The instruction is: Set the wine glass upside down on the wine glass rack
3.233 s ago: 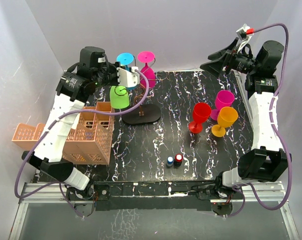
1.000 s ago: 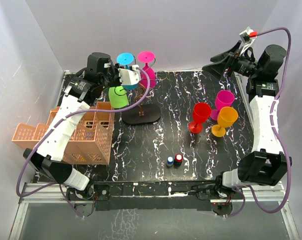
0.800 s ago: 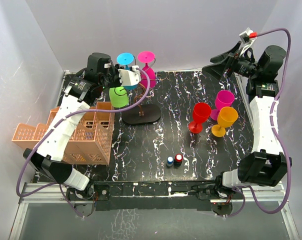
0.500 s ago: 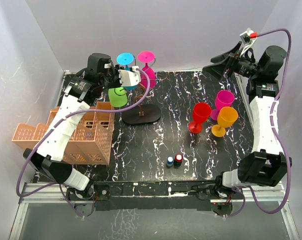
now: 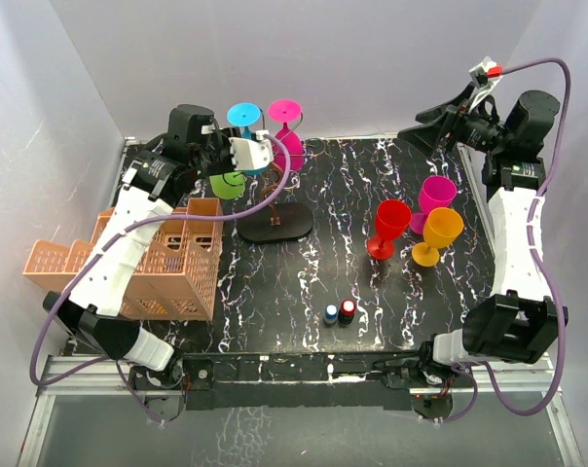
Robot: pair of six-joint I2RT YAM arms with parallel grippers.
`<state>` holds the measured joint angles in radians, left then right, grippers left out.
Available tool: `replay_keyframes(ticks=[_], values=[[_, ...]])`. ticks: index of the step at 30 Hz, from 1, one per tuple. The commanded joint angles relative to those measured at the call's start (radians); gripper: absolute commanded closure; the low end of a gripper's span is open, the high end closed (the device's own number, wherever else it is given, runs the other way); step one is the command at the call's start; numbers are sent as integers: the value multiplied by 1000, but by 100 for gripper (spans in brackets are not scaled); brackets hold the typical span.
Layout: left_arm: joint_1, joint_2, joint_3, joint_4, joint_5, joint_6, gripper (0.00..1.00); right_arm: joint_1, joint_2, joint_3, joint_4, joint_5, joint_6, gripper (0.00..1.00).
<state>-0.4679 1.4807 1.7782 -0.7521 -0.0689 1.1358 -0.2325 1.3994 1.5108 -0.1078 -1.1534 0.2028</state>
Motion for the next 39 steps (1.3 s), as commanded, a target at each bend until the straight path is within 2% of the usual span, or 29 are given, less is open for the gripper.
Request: replay_keyframes(ticks=[1,5,9,14,23,25,27,29,34,39], values=[[-2,-67,3,-22,26,-13,65,-13,-28,83,-118,80,-178,15],[-3,-72,9,-40,28,-8,63,-13,-29,126,-258,159,-322,12],[-2,-77,28,-69,20,0,45,-14,-32,156,-378,272,-469,9],[12,-82,74,-115,25,-1,37,-13,-42,161,-497,387,-620,8],[74,-108,201,-203,144,-81,28,33,-51,129,-811,408,-900,8],[88,-108,218,-200,157,-107,22,88,-51,103,-859,482,-930,9],[99,-108,225,-172,142,-148,11,166,-49,61,-862,609,-938,9],[106,-108,229,-130,116,-183,5,221,-39,17,-860,726,-951,12],[117,-108,231,-85,86,-208,3,303,18,-25,-856,900,-938,17],[124,-108,211,-85,89,-205,3,315,49,-12,-846,893,-914,19]])
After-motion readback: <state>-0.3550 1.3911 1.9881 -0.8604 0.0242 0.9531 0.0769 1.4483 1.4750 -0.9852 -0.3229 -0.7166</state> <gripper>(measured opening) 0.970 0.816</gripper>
